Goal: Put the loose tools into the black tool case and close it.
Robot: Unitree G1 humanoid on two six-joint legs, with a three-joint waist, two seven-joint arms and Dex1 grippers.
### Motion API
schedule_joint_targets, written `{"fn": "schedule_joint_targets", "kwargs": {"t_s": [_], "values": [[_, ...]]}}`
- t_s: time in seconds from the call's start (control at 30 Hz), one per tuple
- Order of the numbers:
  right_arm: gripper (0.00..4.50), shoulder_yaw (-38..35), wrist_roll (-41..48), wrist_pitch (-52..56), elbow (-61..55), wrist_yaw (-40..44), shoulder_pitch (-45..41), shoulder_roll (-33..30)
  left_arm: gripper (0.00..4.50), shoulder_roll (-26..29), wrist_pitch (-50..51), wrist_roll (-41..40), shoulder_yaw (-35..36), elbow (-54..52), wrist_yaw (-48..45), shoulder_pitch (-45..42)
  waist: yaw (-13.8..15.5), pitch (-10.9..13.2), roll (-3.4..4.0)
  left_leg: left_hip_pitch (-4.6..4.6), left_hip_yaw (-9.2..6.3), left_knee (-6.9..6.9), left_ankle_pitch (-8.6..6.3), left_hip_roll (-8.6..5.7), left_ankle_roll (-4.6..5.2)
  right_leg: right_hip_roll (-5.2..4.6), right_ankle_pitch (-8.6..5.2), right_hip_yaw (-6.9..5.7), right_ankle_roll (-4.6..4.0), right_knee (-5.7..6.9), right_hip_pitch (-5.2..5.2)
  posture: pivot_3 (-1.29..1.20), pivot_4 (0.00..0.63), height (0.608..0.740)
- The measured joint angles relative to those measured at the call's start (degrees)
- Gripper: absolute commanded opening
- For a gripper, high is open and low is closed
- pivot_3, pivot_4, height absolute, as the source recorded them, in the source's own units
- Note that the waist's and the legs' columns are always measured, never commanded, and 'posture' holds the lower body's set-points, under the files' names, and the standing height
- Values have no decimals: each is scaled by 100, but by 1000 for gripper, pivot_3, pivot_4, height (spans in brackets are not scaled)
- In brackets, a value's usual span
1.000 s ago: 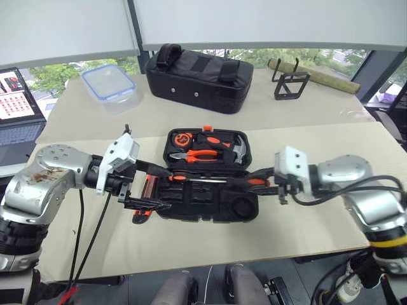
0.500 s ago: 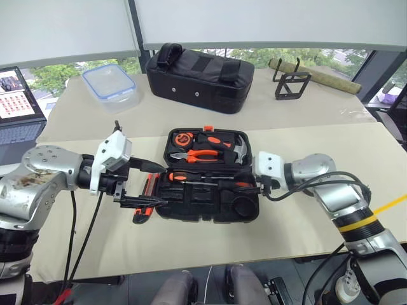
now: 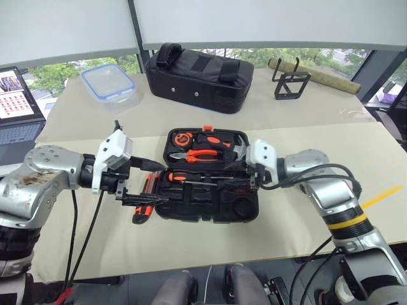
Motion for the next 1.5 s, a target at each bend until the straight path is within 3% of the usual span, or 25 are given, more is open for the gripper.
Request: {"fn": "schedule_joint_targets", "kwargs": {"t_s": [0.1,0.37,0.67,0.8,0.97,1.07,1.1,1.13,1.3,1.5], "values": [[26,136,-72,-2,153,-10,-34,140,4500,0,-1,25,-3,30,-3,-18,-3,0,0,0,0,0,0,0,0,1,0,0,0,-1,0,0,150,722],[26,778,-884,-575,555,54,-340,121,4500,4,-1,83,0,46,16,-22,-13,-3,-3,12,0,0,0,0,-1,2,0,-4,0,-2,9,0,150,722],[26,426,-588,-192,396,-12,-216,193,4500,65,-15,148,282,-9,312,580,-3,-3,-3,10,0,2,0,-2,-1,1,0,2,0,-1,8,0,150,722],[1100,-397,297,886,-118,-99,-198,185,4500,71,-41,323,673,96,670,1132,-4,-1,-1,2,0,-7,0,1,-2,3,0,2,-1,0,-6,0,150,722],[2905,-1723,2138,2252,-1720,392,223,-721,4500,49,-195,646,2137,402,1219,2759,-7,3,6,-1,-2,-27,-7,10,-4,4,-1,-4,-1,-6,-11,0,150,722],[3890,-1911,2639,2582,-2165,501,530,-1035,4500,17,-452,853,2600,538,1280,3395,15,4,7,1,-2,-28,-17,12,-17,3,-1,-1,-2,-56,6,0,150,722],[3890,-1916,2673,2602,-2189,511,548,-1056,4500,16,-474,865,2623,549,1282,3426,17,4,7,1,-1,-29,-20,13,-21,2,-1,-1,-2,-57,6,0,150,722],[4484,-2011,2898,2748,-2348,572,703,-1249,4500,7,-617,980,2857,712,1278,3663,39,4,7,5,-1,-29,-32,11,-19,-2,-1,-1,-2,-59,14,0,150,722],[4484,-2288,3296,2879,-2698,447,855,-1503,4500,276,-1038,1258,2971,1427,1072,3562,156,5,0,5,-2,-24,-44,7,-22,-11,0,-8,0,-65,18,0,150,722],[4484,-2288,3427,2877,-2887,-61,937,-1429,4500,655,-1564,1921,1556,2851,1063,1211,226,3,-3,1,7,-11,-42,-5,-9,-12,13,-13,12,-57,16,0,150,722]]}}
